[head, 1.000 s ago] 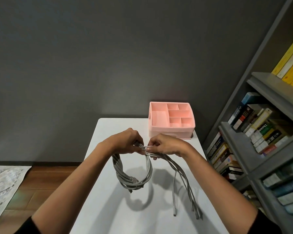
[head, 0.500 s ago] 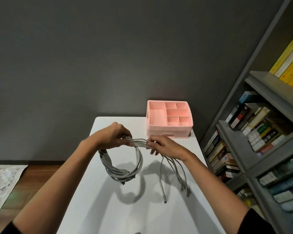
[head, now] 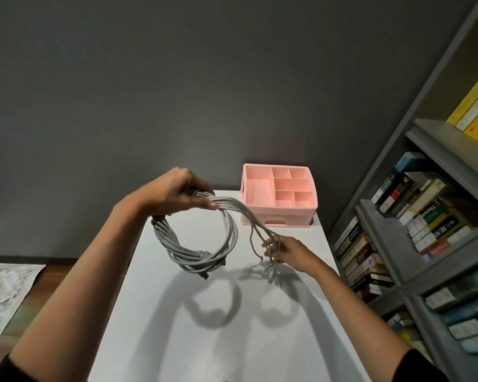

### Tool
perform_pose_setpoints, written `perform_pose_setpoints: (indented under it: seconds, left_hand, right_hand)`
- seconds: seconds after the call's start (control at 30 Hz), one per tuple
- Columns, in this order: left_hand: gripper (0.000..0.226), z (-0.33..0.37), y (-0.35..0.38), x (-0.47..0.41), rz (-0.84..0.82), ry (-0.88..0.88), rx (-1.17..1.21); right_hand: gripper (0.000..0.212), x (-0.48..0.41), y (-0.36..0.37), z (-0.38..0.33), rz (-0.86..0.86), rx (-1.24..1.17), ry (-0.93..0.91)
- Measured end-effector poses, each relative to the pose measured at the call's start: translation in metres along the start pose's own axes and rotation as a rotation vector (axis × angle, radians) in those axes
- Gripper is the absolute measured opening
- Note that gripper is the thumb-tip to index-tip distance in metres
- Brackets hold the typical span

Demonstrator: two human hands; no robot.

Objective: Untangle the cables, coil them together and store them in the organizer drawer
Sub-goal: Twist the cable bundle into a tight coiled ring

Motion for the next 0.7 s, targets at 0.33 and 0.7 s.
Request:
perform_pose_setpoints:
  seconds: [0.33,0.7]
  left_hand:
    - [0.017,-0.01,0.031,-0.01,-0.081,-0.073,-0.014]
    - [0.016,0.016,0.042,-0.005,0.069,0.006,0.143]
  right_hand:
    - [0.031,0.026,0.013,-0.111,0.11,-0.397,-0.328]
    - [0.028,0.029,0.025,-0.126,0.087,-0.628,-0.127]
Point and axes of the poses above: each hand's wrist, its own x-axis away from the middle knuckle, its own y-axis out of the palm, z = x × y, the point moved 5 cm from there along -x, towards the middle knuckle, and after that the axes turned 5 degrees about z, right-handed, at the moved point
